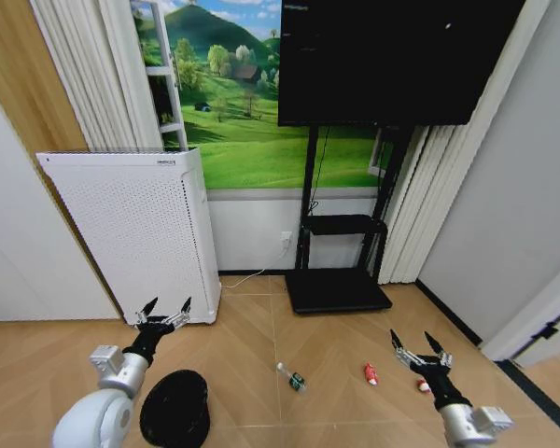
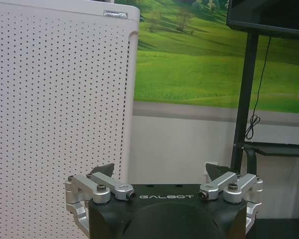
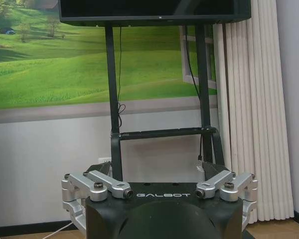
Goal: Pick up the trash bin and place the garbage on the floor into it.
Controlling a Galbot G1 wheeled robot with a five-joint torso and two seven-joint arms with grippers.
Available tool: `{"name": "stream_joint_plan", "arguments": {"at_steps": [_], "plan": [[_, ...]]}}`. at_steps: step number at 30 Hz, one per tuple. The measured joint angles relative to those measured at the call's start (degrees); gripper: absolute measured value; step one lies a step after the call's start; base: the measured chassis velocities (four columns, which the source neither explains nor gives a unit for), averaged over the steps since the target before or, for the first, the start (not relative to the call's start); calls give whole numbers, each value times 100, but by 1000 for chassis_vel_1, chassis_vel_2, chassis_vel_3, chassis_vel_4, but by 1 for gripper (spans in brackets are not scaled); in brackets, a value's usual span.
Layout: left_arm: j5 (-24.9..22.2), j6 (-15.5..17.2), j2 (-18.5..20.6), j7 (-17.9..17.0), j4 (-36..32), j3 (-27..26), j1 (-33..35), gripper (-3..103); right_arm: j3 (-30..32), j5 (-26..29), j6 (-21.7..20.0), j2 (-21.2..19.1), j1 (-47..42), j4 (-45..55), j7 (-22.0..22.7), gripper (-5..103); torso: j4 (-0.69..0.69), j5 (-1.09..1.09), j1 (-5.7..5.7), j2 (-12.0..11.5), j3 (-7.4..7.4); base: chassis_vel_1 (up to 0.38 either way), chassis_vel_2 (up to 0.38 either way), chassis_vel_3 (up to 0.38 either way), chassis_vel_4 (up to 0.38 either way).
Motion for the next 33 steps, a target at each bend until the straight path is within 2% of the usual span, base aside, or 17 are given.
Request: {"name": "stream_joint_plan", "arguments": {"at_steps": [10, 14, 20, 33], "plan": [[12, -16, -21, 18, 3, 12, -3, 100, -5, -5, 23, 7, -1, -16, -13, 100, 0, 0, -90, -234, -142, 0, 0, 0, 0], [18, -18, -25, 21, 5, 16, -3, 100, -5, -5, 24, 7, 0, -19, -14, 100, 0, 0, -101, -261, -159, 0, 0, 0, 0], [34, -24, -24, 31, 24, 5, -22, 100, -7, -6, 52, 8, 2, -40, -27, 100, 0, 0, -190, -481, -290, 0, 0, 0, 0], [52, -24, -38, 35, 27, 3, -35, 100, -20, -12, 85, 18, 11, -76, -31, 100, 0, 0, -290, -768, -478, 0, 0, 0, 0]]}}
